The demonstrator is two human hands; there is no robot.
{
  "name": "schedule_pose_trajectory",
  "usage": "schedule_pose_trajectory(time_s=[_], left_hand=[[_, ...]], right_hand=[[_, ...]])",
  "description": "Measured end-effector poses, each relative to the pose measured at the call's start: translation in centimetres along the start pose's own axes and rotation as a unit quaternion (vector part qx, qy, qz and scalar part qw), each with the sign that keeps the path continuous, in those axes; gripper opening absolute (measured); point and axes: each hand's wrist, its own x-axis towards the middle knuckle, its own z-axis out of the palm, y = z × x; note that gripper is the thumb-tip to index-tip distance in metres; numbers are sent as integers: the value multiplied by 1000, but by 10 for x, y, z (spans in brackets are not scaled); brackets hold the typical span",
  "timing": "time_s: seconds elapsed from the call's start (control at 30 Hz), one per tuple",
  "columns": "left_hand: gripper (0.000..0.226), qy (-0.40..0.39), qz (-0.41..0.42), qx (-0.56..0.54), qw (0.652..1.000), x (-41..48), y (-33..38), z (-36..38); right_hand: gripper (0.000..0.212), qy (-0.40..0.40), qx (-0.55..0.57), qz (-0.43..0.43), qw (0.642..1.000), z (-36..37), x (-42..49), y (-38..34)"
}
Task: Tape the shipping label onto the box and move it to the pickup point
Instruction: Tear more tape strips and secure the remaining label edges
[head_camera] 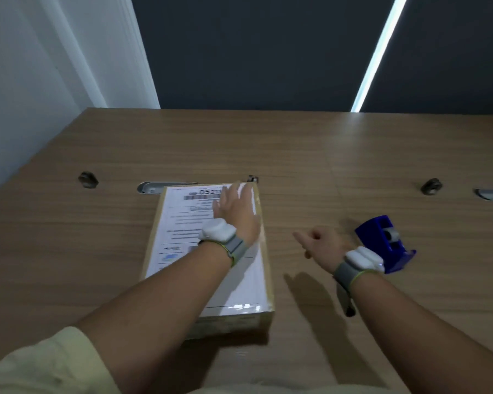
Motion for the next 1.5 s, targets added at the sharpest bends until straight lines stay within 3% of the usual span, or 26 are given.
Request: schedule_pose_trajectory(time_s=[0.13, 0.23, 0.4, 0.5, 0.63, 0.77, 0.87, 1.1, 1.5], left_hand=[[93, -124, 85, -12, 989, -15, 94, 38], [109, -224, 118, -25, 967, -20, 161, 75], [126, -291, 131, -31, 947, -24, 215, 138], [130, -290, 126, -38, 948, -27, 235, 161], [133, -266, 116, -34, 956, -26, 257, 187], [133, -243, 122, -14, 962, -16, 258, 200], [131, -247, 117, -19, 962, -13, 256, 203], [126, -237, 124, -7, 964, -10, 253, 207], [128, -225, 142, 33, 963, -10, 254, 208]], right_hand=[[32, 2, 51, 68, 996, -66, 22, 84], [29, 47, 42, 120, 991, -111, 40, 146], [22, 83, 57, 142, 985, -146, 58, 205], [9, 60, 70, 137, 986, -149, 71, 222], [26, -30, 86, 147, 985, -149, 92, 240], [28, -114, 123, 167, 972, -149, 104, 235], [27, -135, 151, 200, 959, -148, 114, 238], [27, -160, 154, 200, 954, -149, 121, 244], [27, -128, 196, 150, 961, -155, 66, 257]])
